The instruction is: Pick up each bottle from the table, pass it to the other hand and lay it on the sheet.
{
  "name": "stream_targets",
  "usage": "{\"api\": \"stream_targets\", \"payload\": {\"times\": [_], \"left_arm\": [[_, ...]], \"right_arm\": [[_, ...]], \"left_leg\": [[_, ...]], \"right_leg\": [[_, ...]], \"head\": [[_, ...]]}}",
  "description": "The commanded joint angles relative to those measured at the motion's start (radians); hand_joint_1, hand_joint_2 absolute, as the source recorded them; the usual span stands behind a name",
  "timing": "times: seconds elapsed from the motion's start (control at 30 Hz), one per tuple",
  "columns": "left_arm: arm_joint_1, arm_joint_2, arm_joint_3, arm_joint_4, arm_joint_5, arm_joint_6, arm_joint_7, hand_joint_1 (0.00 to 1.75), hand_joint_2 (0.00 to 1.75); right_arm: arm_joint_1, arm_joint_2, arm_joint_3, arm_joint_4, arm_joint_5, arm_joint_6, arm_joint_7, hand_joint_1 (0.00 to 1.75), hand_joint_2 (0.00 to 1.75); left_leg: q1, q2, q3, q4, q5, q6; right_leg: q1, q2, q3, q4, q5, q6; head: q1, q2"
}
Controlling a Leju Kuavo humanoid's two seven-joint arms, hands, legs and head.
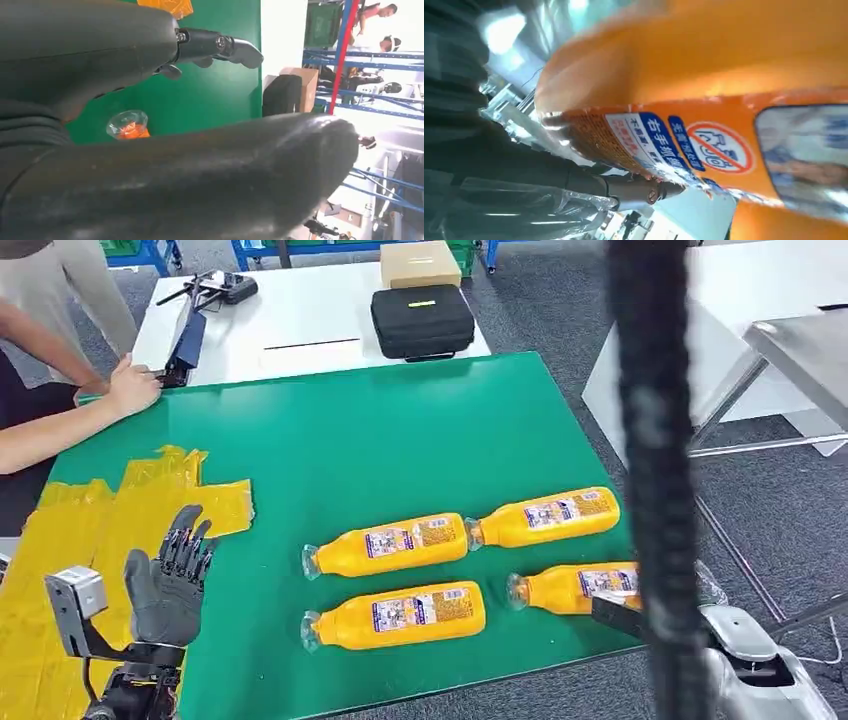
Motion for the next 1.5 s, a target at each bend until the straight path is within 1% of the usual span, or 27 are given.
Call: {"api": "stream_targets", "payload": {"times": [0.03,0.2,0.3,0.4,0.47,0.5,0.53,0.57,0.63,0.8,0.87,0.9,0.93,0.97,1.0,1.07,1.1,1.13,1.17,1.2,1.23,1.27,1.3,1.33,1.4,1.43,1.5], "left_arm": [[-0.027,-0.001,-0.024,0.042,-0.013,0.018,0.003,0.0,0.0],[-0.031,0.011,-0.011,0.036,-0.007,0.022,0.009,0.0,0.0],[-0.027,0.009,-0.003,0.024,-0.006,0.025,0.011,0.0,0.0],[-0.023,0.008,0.001,0.02,-0.006,0.026,0.013,0.0,0.0],[-0.019,0.009,0.002,0.016,-0.006,0.026,0.013,0.0,0.0],[-0.015,0.01,0.003,0.011,-0.006,0.027,0.014,0.0,0.0],[-0.013,0.011,0.004,0.01,-0.006,0.027,0.014,0.0,0.0],[-0.011,0.01,0.004,0.007,-0.006,0.027,0.015,0.0,0.0],[-0.009,0.01,0.005,0.004,-0.005,0.027,0.017,0.0,0.0],[-0.012,0.009,0.003,0.007,-0.006,0.027,0.019,0.0,0.0],[-0.012,0.009,0.002,0.008,-0.006,0.027,0.019,0.0,0.0],[-0.01,0.011,0.003,0.007,-0.006,0.027,0.019,0.0,0.0],[-0.003,0.012,0.007,0.003,-0.006,0.027,0.019,0.0,0.0],[0.005,0.013,0.014,-0.002,-0.006,0.029,0.019,0.0,0.0],[0.023,-0.016,0.03,-0.023,-0.007,0.033,0.017,0.0,0.0],[0.06,-0.026,0.044,-0.063,-0.021,0.049,0.009,0.0,0.0],[0.068,-0.026,0.047,-0.071,-0.02,0.051,0.012,0.0,0.0],[0.07,-0.026,0.049,-0.072,-0.02,0.051,0.012,0.0,0.0],[0.07,-0.026,0.049,-0.072,-0.02,0.051,0.012,0.0,0.0],[0.068,-0.026,0.05,-0.069,-0.02,0.052,0.012,0.0,0.0],[0.066,-0.026,0.05,-0.068,-0.021,0.052,0.012,0.0,0.0],[0.066,-0.028,0.053,-0.066,-0.022,0.054,0.009,0.0,0.0],[0.075,-0.033,0.062,-0.072,-0.025,0.062,-0.001,0.0,0.0],[0.085,-0.04,0.072,-0.083,-0.024,0.069,-0.008,0.0,0.0],[0.091,-0.039,0.075,-0.09,-0.02,0.072,-0.015,0.0,0.0],[0.087,-0.037,0.072,-0.088,-0.013,0.069,-0.02,0.0,0.0],[0.081,-0.037,0.069,-0.085,-0.012,0.068,-0.021,0.0,0.0]], "right_arm": [[-0.028,0.106,0.097,0.102,-0.053,0.012,-0.057,1.75,1.75],[-0.018,0.108,0.102,0.081,-0.068,0.04,-0.051,1.75,1.75],[-0.017,0.102,0.109,0.078,-0.072,0.059,-0.058,1.75,1.75],[-0.02,0.106,0.11,0.079,-0.072,0.06,-0.058,1.75,1.75],[-0.02,0.107,0.112,0.077,-0.07,0.062,-0.057,1.75,1.75],[-0.017,0.105,0.112,0.072,-0.07,0.062,-0.057,1.75,1.75],[-0.016,0.104,0.112,0.07,-0.07,0.063,-0.056,1.75,1.75],[-0.012,0.102,0.111,0.066,-0.069,0.064,-0.055,1.75,1.75],[-0.005,0.099,0.109,0.057,-0.07,0.069,-0.051,1.75,1.75],[0.008,0.094,0.105,0.048,-0.072,0.072,-0.049,1.75,1.75],[0.021,0.095,0.09,0.025,-0.103,0.083,-0.06,1.75,1.75],[0.042,0.102,0.061,-0.02,-0.174,0.104,-0.093,1.75,1.75],[0.072,0.109,0.013,-0.092,-0.293,0.137,-0.139,1.75,1.75],[0.095,0.101,-0.013,-0.158,-0.338,0.147,-0.15,1.75,1.75],[0.122,0.1,-0.058,-0.238,-0.417,0.153,-0.179,1.75,1.75],[0.159,0.103,-0.168,-0.409,-0.545,0.183,-0.228,1.75,1.75],[0.163,0.103,-0.194,-0.447,-0.56,0.22,-0.21,1.75,1.75],[0.163,0.104,-0.202,-0.456,-0.562,0.232,-0.205,1.75,1.75],[0.163,0.104,-0.202,-0.456,-0.562,0.232,-0.205,1.75,1.75],[0.161,0.11,-0.202,-0.447,-0.561,0.232,-0.207,1.75,1.75],[0.159,0.112,-0.2,-0.44,-0.558,0.234,-0.209,1.75,1.75],[0.156,0.127,-0.211,-0.44,-0.581,0.21,-0.25,1.75,1.75],[0.147,0.149,-0.253,-0.471,-0.631,0.161,-0.321,1.75,1.75],[0.133,0.167,-0.301,-0.527,-0.718,0.149,-0.368,1.75,1.75],[0.107,0.183,-0.374,-0.611,-0.819,0.163,-0.371,1.75,1.75],[0.102,0.193,-0.419,-0.663,-0.855,0.181,-0.361,1.75,1.75],[0.105,0.219,-0.459,-0.708,-0.854,0.178,-0.351,1.75,1.75]], "left_leg": [[0.002,0.001,0.001,-0.001,0.0,-0.003],[0.002,-0.004,0.002,-0.001,0.001,-0.004],[0.002,-0.002,0.003,-0.001,0.001,-0.004],[0.003,-0.003,0.002,-0.001,0.001,-0.005],[0.003,-0.002,0.002,-0.001,0.0,-0.003],[0.003,-0.003,0.002,-0.001,0.001,-0.005],[0.003,-0.002,0.002,-0.001,0.001,-0.003],[0.003,-0.002,0.002,-0.001,0.001,-0.005],[0.003,-0.002,0.002,-0.001,0.0,-0.003],[0.003,-0.003,0.002,-0.001,0.001,-0.004],[0.003,-0.003,0.002,-0.001,0.0,-0.003],[0.003,-0.006,0.001,-0.001,0.001,-0.006],[0.003,-0.005,0.002,-0.001,0.0,-0.004],[0.003,-0.006,0.001,0.0,0.0,-0.005],[0.002,-0.006,0.001,0.0,0.0,-0.004],[0.001,-0.004,-0.001,0.001,0.0,-0.003],[0.001,-0.005,-0.001,0.002,-0.001,-0.004],[0.001,-0.005,-0.003,0.003,-0.002,-0.006],[0.001,-0.003,-0.003,0.001,0.0,-0.003],[0.0,-0.003,-0.004,0.002,-0.002,-0.005],[-0.001,-0.005,-0.007,0.001,-0.001,-0.004],[0.001,-0.006,-0.009,0.001,0.0,-0.003],[0.001,-0.007,-0.009,0.0,0.001,-0.003],[0.0,-0.006,-0.009,0.0,0.001,-0.002],[0.0,-0.005,-0.008,0.001,-0.001,-0.005],[-0.001,-0.005,-0.013,0.001,0.001,-0.002],[-0.002,-0.003,-0.012,0.002,-0.001,-0.004]], "right_leg": [[0.002,-0.001,0.002,-0.002,0.001,-0.001],[0.002,-0.006,0.002,-0.002,0.001,-0.001],[0.002,-0.003,0.002,-0.002,0.001,-0.001],[0.003,-0.005,0.002,-0.002,0.001,-0.001],[0.003,-0.002,0.002,-0.002,0.001,-0.001],[0.003,-0.005,0.002,-0.002,0.001,-0.001],[0.003,-0.003,0.002,-0.002,0.001,-0.001],[0.003,-0.004,0.002,-0.002,0.001,-0.001],[0.003,-0.003,0.002,-0.002,0.001,-0.001],[0.003,-0.004,0.002,-0.002,0.0,-0.001],[0.003,-0.004,0.002,-0.002,0.0,-0.001],[0.003,-0.008,0.001,-0.001,-0.001,-0.001],[0.003,-0.005,0.002,-0.001,0.0,-0.001],[0.002,-0.007,0.001,-0.001,-0.001,-0.001],[0.002,-0.007,0.001,0.0,-0.001,-0.001],[0.001,-0.005,-0.001,0.002,-0.001,0.0],[0.001,-0.007,-0.002,0.003,-0.003,0.0],[0.0,-0.007,-0.003,0.005,-0.004,0.0],[0.0,-0.002,-0.004,0.002,-0.001,0.0],[0.0,-0.003,-0.005,0.005,-0.003,0.0],[-0.002,-0.005,-0.007,0.004,-0.002,0.0],[0.0,-0.006,-0.008,0.002,-0.001,0.0],[0.001,-0.007,-0.008,0.001,-0.001,0.0],[0.0,-0.006,-0.009,0.001,-0.001,0.001],[0.0,-0.006,-0.008,0.003,-0.003,0.0],[-0.002,-0.005,-0.013,0.004,-0.001,0.001],[-0.003,-0.005,-0.012,0.006,-0.003,0.0]], "head": [[0.0,0.0],[0.0,0.0],[0.0,0.0],[0.0,0.0],[0.0,0.0],[0.0,0.0],[0.0,0.0],[0.0,0.0],[0.0,0.0],[0.0,0.0],[0.0,0.0],[0.0,0.0],[0.0,0.0],[0.0,0.0],[0.0,0.0],[0.0,0.0],[0.0,0.0],[0.0,0.0],[0.0,0.0],[-0.003,0.0],[-0.001,0.0],[-0.002,0.0],[0.0,0.0],[-0.001,0.0],[0.0,0.0],[-0.001,0.0],[-0.002,0.0]]}}
